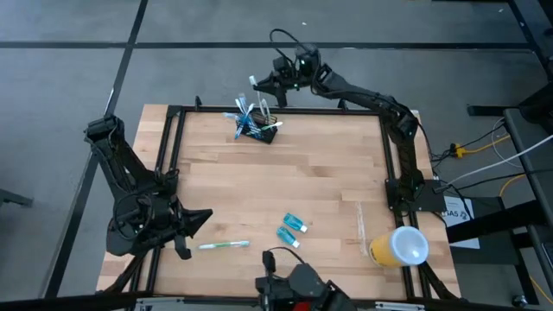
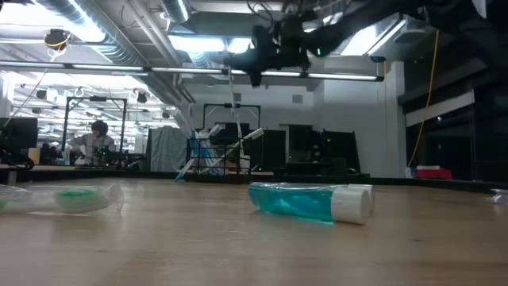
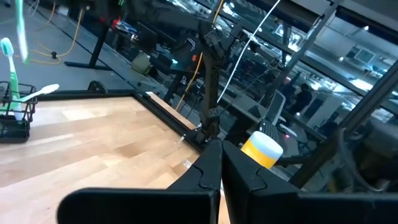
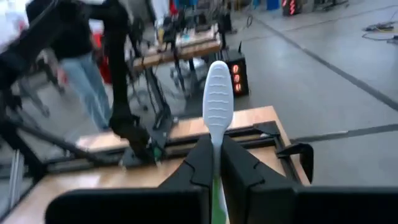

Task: Pick & Place toothbrushing station
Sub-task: Put the green toothbrush into the wire organizer

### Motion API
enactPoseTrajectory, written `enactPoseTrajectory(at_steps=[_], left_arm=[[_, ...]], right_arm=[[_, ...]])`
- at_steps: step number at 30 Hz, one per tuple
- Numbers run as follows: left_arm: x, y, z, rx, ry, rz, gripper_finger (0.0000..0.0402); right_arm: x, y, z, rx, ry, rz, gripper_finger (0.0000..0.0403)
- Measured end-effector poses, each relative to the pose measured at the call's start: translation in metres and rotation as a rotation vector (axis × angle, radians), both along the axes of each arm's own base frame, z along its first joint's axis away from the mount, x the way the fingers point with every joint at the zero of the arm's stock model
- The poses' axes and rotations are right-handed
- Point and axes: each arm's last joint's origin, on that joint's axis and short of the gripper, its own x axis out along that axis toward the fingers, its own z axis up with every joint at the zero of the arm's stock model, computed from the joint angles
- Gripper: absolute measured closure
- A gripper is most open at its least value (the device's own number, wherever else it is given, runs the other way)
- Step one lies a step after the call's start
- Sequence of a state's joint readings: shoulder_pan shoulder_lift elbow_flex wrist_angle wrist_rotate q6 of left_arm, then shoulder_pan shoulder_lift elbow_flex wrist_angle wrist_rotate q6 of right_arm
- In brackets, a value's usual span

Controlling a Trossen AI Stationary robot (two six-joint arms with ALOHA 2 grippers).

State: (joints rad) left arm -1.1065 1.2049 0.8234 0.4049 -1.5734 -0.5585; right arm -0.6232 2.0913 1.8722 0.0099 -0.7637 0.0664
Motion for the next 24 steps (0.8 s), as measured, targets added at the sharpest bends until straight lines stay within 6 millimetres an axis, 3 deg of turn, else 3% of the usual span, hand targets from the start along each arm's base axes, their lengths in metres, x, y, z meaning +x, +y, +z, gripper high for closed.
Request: enactPoseTrajectory(at_steps=[3,9,17,24], left_arm=[[0.000,0.000,0.001,-0.006,-0.003,0.000,0.0400],[0.000,0.000,0.004,-0.016,-0.008,0.000,0.0399],[0.000,0.000,0.005,-0.041,-0.020,-0.002,0.0399],[0.000,0.000,0.006,-0.061,-0.031,-0.002,0.0400]], right_arm=[[-0.002,-0.001,-0.023,0.056,-0.080,-0.030,0.0388],[-0.024,0.000,-0.042,0.061,-0.210,-0.132,0.0388],[-0.034,0.004,-0.082,0.096,-0.161,-0.189,0.0388],[-0.049,-0.007,-0.094,0.093,-0.171,-0.259,0.0388]])
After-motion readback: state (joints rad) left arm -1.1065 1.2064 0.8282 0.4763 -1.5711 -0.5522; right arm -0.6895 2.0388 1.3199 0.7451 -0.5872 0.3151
